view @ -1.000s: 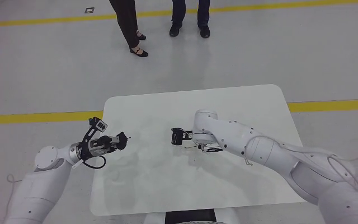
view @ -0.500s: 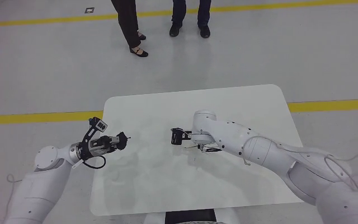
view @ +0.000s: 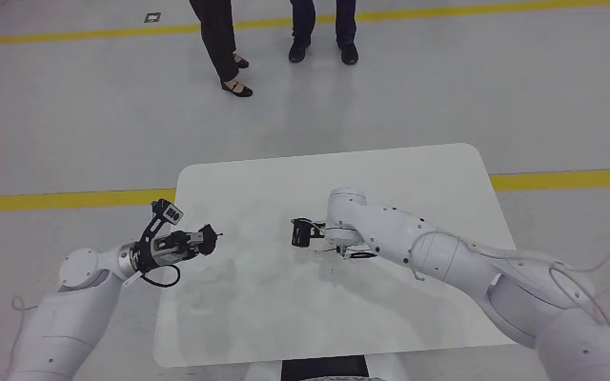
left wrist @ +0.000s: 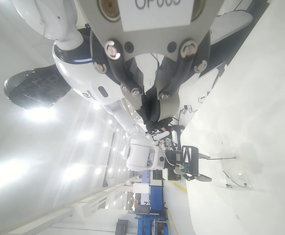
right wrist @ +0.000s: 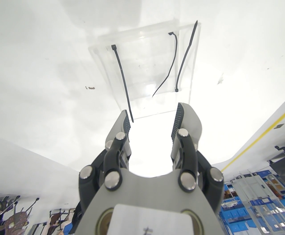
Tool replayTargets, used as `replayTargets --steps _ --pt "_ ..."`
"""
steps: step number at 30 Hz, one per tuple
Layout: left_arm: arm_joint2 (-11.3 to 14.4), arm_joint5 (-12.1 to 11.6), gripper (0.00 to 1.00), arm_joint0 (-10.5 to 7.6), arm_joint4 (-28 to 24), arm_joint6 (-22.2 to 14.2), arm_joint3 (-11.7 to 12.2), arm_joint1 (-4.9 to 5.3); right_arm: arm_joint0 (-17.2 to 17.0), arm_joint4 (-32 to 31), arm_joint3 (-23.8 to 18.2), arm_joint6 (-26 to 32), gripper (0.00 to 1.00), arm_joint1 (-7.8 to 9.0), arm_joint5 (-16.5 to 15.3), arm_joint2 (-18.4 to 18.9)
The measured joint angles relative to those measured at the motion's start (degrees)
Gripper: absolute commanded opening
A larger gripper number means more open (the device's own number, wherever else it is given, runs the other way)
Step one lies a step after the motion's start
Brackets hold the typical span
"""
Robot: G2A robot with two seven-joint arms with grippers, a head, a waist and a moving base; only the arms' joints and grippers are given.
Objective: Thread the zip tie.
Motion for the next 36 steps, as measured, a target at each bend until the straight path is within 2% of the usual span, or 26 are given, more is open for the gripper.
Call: replayTargets --steps 7,10,12,36 --pt "0.00 0.00 0.00 0.00 0.00 0.00 0.00 0.00 0.43 0.47 0.72 -0.21 0.37 -0.42 0.00 -0.62" --pt "0.00 0.00 0.00 0.00 0.00 0.00 0.00 0.00 0.32 0.59 0.93 0.19 0.29 -0.66 0.00 -0.61" --pt "0.00 0.00 0.00 0.00 0.00 0.00 0.00 0.00 0.24 0.70 1.12 0.46 0.28 -0.84 0.00 -0.61" --pt "0.00 0.00 0.00 0.00 0.00 0.00 0.00 0.00 -0.08 1.94 3.57 2.62 0.29 -3.29 0.00 -0.61"
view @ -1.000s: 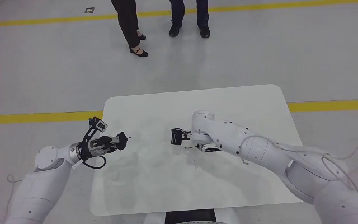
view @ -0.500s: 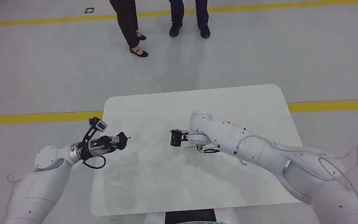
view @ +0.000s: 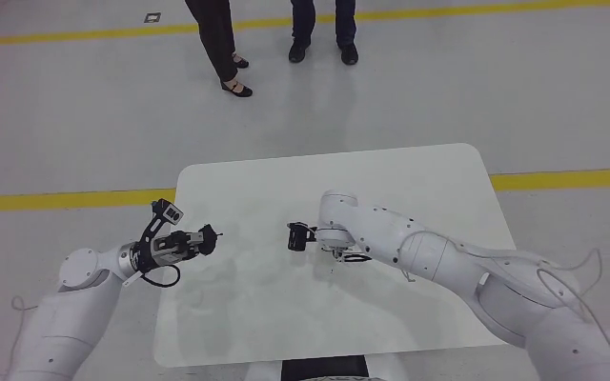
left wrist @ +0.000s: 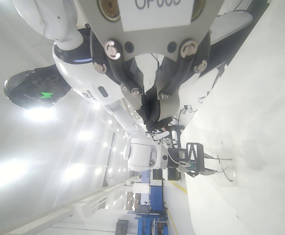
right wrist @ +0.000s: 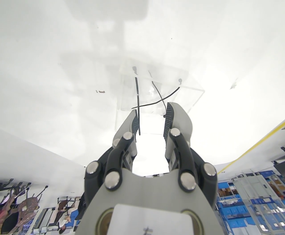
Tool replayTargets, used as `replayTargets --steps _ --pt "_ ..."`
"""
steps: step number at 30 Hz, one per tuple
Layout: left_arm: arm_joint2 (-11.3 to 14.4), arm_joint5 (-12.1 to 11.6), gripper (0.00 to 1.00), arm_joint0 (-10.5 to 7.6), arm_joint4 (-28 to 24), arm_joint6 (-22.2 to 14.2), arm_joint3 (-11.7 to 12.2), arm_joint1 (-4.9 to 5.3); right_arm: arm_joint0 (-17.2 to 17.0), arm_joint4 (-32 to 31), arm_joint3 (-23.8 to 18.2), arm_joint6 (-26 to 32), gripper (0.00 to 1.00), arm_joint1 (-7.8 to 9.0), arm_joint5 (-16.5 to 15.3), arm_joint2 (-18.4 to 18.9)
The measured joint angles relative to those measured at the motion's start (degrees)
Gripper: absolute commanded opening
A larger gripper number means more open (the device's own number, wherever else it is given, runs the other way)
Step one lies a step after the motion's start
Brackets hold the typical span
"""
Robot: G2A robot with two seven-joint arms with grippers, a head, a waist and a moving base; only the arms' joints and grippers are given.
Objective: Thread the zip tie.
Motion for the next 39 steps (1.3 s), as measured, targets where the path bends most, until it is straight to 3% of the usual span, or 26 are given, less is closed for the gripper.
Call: replayTargets --steps 13,39 --pt "0.00 0.00 0.00 0.00 0.00 0.00 0.00 0.00 -0.66 0.56 0.65 0.45 0.30 -0.66 0.00 0.00" --pt "0.00 0.00 0.00 0.00 0.00 0.00 0.00 0.00 -1.96 0.01 6.12 0.45 0.20 -3.56 0.00 0.00"
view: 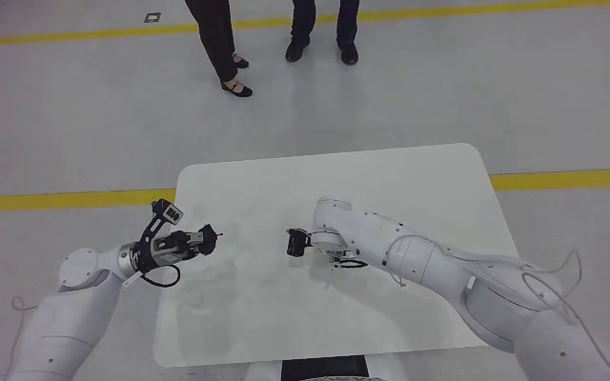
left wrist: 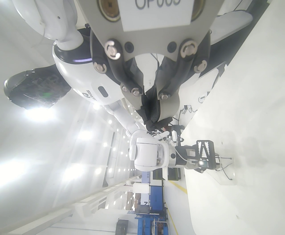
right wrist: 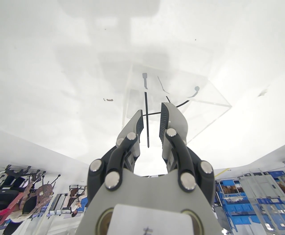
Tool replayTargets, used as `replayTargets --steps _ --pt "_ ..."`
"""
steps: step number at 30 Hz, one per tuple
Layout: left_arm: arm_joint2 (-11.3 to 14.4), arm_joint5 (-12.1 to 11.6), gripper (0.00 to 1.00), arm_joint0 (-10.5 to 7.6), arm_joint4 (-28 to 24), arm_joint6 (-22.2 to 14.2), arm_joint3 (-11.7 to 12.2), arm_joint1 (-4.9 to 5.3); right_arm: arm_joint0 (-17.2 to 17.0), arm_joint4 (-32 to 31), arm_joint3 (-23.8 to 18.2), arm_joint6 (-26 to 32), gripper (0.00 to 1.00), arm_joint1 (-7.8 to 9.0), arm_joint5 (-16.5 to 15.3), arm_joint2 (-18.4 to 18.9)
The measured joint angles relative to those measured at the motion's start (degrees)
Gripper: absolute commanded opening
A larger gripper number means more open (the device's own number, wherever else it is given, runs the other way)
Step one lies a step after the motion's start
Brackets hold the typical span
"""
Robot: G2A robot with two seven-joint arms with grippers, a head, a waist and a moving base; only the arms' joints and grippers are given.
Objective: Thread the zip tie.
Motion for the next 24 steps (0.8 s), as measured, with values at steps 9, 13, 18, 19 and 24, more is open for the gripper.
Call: replayTargets --steps 9,13,18,19,24 --pt "0.00 0.00 0.00 0.00 0.00 0.00 0.00 0.00 -0.19 -0.05 1.25 0.00 0.18 -0.67 0.00 0.00" --pt "0.00 0.00 0.00 0.00 0.00 0.00 0.00 0.00 -0.21 -0.05 1.71 0.00 0.09 -0.92 0.00 0.00" --pt "0.00 0.00 0.00 0.00 0.00 0.00 0.00 0.00 -0.17 -0.07 2.26 0.00 0.00 -1.17 0.00 0.00" --pt "0.00 0.00 0.00 0.00 0.00 0.00 0.00 0.00 -0.16 -0.07 2.34 0.00 0.00 -1.21 0.00 0.00" --pt "0.00 0.00 0.00 0.00 0.00 0.00 0.00 0.00 0.32 -0.10 2.01 0.00 0.00 -1.25 0.00 0.00"
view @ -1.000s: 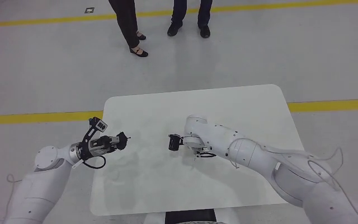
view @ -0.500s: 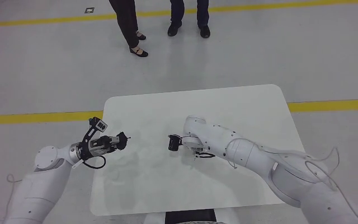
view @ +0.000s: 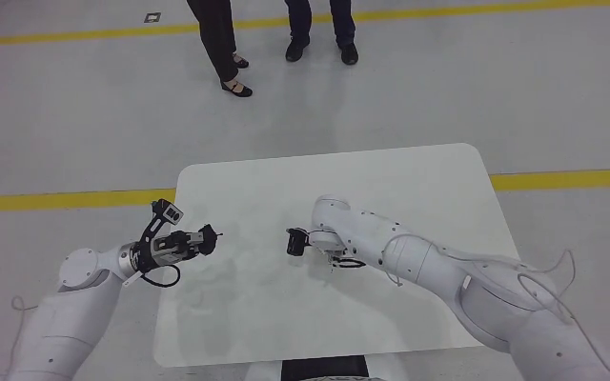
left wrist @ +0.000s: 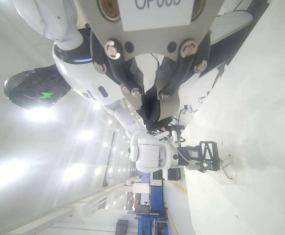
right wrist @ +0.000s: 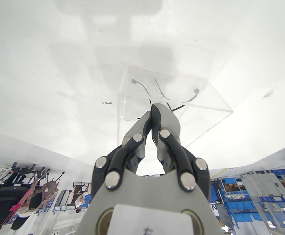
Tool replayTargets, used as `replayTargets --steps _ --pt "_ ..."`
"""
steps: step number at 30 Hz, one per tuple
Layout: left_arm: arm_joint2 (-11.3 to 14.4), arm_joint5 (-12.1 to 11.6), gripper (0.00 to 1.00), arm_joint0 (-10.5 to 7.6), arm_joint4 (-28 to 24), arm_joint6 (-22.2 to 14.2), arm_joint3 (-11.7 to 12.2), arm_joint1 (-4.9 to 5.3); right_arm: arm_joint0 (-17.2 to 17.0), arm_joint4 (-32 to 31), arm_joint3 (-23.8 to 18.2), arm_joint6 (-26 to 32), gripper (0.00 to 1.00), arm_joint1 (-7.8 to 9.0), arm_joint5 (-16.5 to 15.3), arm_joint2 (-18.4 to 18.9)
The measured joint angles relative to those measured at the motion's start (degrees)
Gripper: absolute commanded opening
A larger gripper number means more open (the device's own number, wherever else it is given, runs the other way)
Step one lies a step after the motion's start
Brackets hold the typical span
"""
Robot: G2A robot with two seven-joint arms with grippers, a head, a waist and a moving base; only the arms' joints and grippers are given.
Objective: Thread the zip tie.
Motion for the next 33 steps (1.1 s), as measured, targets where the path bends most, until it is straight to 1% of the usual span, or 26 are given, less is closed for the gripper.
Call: replayTargets --steps 4,10,13,14,19,21,24,27,29,33 --pt "0.00 0.00 0.00 0.00 0.00 0.00 0.00 0.00 1.19 0.60 -1.69 0.00 0.00 0.61 0.00 0.00" --pt "0.00 0.00 0.00 0.00 0.00 0.00 0.00 0.00 2.91 2.57 -5.72 0.00 0.00 2.78 0.00 0.00" --pt "0.00 0.00 0.00 0.00 0.00 0.00 0.00 0.00 4.07 5.68 -8.83 0.00 0.00 4.48 0.00 0.00" --pt "0.00 0.00 0.00 0.00 0.00 0.00 0.00 0.00 4.46 6.76 -9.90 0.00 0.00 5.28 0.00 0.00" --pt "0.00 0.00 0.00 0.00 0.00 0.00 0.00 0.00 5.00 8.54 -13.92 0.00 0.00 8.57 0.00 0.00" --pt "0.00 0.00 0.00 0.00 0.00 0.00 0.00 0.00 5.37 9.31 -15.20 0.00 0.00 9.63 0.00 0.00" --pt "0.00 0.00 0.00 0.00 0.00 0.00 0.00 0.00 7.53 12.98 -17.54 0.00 0.00 11.57 0.00 0.00" --pt "0.00 0.00 0.00 0.00 0.00 0.00 0.00 0.00 10.35 18.52 -20.09 0.00 0.00 13.85 0.06 0.61" --pt "0.00 0.00 0.00 0.00 0.00 0.00 0.00 0.00 11.12 20.51 -21.70 0.00 0.00 15.23 0.79 1.17" --pt "0.00 0.00 0.00 0.00 0.00 0.00 0.00 0.00 11.08 20.53 -21.92 0.00 0.00 15.41 1.02 1.23"
